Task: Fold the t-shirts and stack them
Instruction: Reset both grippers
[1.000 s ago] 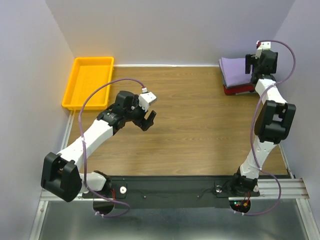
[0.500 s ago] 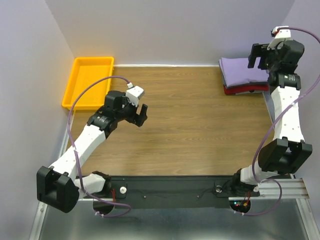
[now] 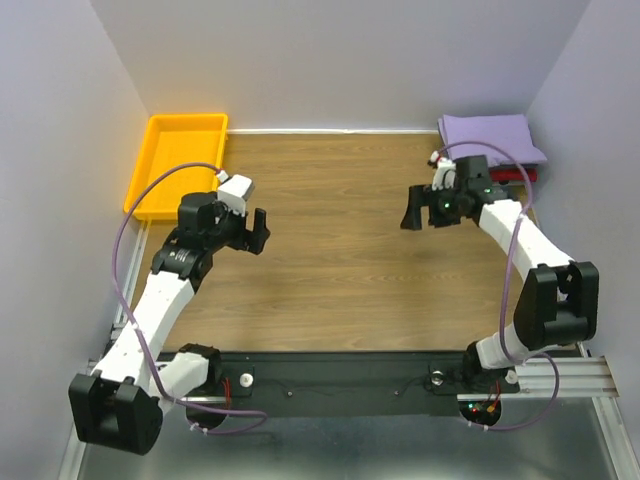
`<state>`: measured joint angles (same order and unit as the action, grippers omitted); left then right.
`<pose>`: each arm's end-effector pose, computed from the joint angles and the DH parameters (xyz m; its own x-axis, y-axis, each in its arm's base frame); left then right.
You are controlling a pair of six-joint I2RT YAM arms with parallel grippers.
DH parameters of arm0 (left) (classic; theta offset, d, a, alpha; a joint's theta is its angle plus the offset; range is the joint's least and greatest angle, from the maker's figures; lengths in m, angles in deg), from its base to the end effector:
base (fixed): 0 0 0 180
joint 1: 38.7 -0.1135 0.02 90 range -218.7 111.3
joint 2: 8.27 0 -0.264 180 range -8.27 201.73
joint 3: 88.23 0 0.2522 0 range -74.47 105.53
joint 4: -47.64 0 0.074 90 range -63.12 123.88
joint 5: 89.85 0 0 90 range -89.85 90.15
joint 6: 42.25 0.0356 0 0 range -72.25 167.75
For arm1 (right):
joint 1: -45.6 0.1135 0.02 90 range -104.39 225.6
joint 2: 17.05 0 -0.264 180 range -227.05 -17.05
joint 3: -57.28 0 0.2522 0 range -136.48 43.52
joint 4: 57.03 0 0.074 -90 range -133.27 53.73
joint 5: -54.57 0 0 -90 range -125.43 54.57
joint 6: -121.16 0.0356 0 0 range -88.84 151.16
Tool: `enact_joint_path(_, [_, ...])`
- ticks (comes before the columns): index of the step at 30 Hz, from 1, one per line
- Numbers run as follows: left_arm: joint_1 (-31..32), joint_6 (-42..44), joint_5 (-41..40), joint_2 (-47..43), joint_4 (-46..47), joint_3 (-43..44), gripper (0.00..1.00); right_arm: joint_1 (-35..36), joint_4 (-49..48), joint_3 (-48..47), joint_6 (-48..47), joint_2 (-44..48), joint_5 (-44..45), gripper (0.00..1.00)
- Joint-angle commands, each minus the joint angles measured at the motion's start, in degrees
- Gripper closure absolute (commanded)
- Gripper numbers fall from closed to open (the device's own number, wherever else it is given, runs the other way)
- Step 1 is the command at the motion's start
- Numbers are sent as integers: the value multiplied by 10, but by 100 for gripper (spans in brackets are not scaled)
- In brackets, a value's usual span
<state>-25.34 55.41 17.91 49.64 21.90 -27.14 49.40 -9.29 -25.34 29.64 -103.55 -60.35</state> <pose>0.2224 -0.0640 0.3098 -0.3041 0.2027 -0.9308 0.5395 0.8420 0.0071 0.3198 0.0363 0.2766 -0.7734 -0.0755 -0.6294 -0.3418 0.8859 0.3137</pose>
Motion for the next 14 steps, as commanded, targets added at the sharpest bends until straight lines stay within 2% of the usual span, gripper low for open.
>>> enact_joint_path(1, [-18, 20, -4, -47, 23, -26, 5, 36, -60, 79, 35, 36, 0, 0])
enact_joint_path(6, [-22, 30, -43, -4, -4, -5, 5, 43, -93, 138, 20, 50, 18, 0])
enact_joint_path(7, [-22, 31, -43, 27, -13, 7, 5, 43, -97, 145, 20, 55, 20, 0])
enact_joint_path(10, [-21, 38, -47, 74, -30, 21, 5, 43, -102, 152, 20, 67, 16, 0])
enact_joint_path(14, [-21, 39, -44, 88, -28, 37, 5, 43, -102, 158, 21, 90, 15, 0])
